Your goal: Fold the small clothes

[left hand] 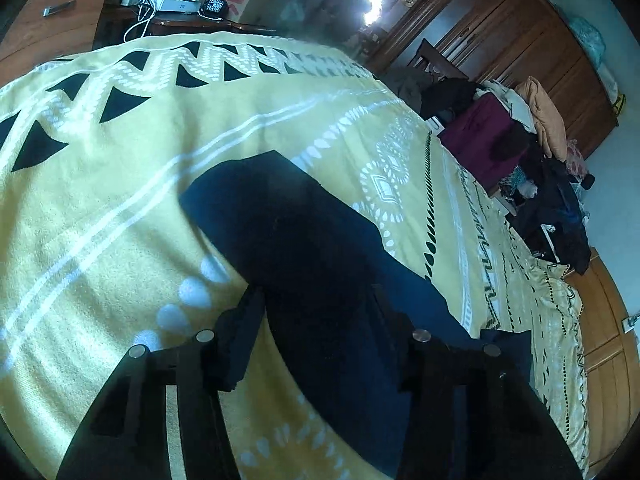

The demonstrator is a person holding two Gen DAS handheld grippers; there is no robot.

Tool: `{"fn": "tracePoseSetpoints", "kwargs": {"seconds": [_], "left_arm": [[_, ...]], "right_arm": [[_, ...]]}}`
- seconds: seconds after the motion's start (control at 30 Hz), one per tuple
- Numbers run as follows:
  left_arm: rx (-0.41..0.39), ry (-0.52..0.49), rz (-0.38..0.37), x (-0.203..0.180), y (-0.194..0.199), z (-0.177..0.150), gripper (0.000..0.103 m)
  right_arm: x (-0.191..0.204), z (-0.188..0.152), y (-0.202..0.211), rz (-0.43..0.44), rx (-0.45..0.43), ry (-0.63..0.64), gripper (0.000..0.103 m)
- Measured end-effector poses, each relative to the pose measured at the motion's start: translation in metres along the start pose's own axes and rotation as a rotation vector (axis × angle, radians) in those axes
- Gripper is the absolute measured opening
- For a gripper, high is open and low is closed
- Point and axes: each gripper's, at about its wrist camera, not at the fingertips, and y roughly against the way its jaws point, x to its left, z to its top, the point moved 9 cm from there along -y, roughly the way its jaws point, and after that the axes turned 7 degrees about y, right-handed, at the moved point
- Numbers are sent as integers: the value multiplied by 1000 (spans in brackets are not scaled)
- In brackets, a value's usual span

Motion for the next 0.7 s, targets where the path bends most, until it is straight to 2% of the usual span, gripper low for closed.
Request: {"fn": "tracePoseSetpoints", "kwargs": {"seconds": [0.13, 0.2, 0.23, 0.3, 0.47, 0.6, 0.63, 0.67, 0.7], "left_arm": [[-19, -105, 2, -15, 13, -7, 53], [-4, -80, 55, -6, 10, -7, 52], [3, -30, 78, 4, 7, -5, 51], [-10, 11, 83, 14, 8, -2, 53], [-24, 2, 131, 15, 2, 3, 62], [-20, -19, 127, 11, -9, 14, 63], [-20, -23, 118, 8, -12, 16, 63], [-23, -27, 103, 5, -14, 18, 56], [-27, -30, 85, 2, -14, 20, 45]], "right_arm": [[-1, 1, 0, 17, -4, -5, 99], [0, 1, -1, 27, -5, -2, 101], [0, 1, -1, 29, -5, -2, 101], [1, 1, -2, 32, -7, -4, 101], [1, 2, -3, 40, -9, -3, 103], [1, 3, -3, 41, -14, -4, 103], [1, 3, -2, 39, -16, -4, 103], [2, 3, -2, 31, -17, -2, 101], [1, 3, -2, 27, -18, -4, 99]]}}
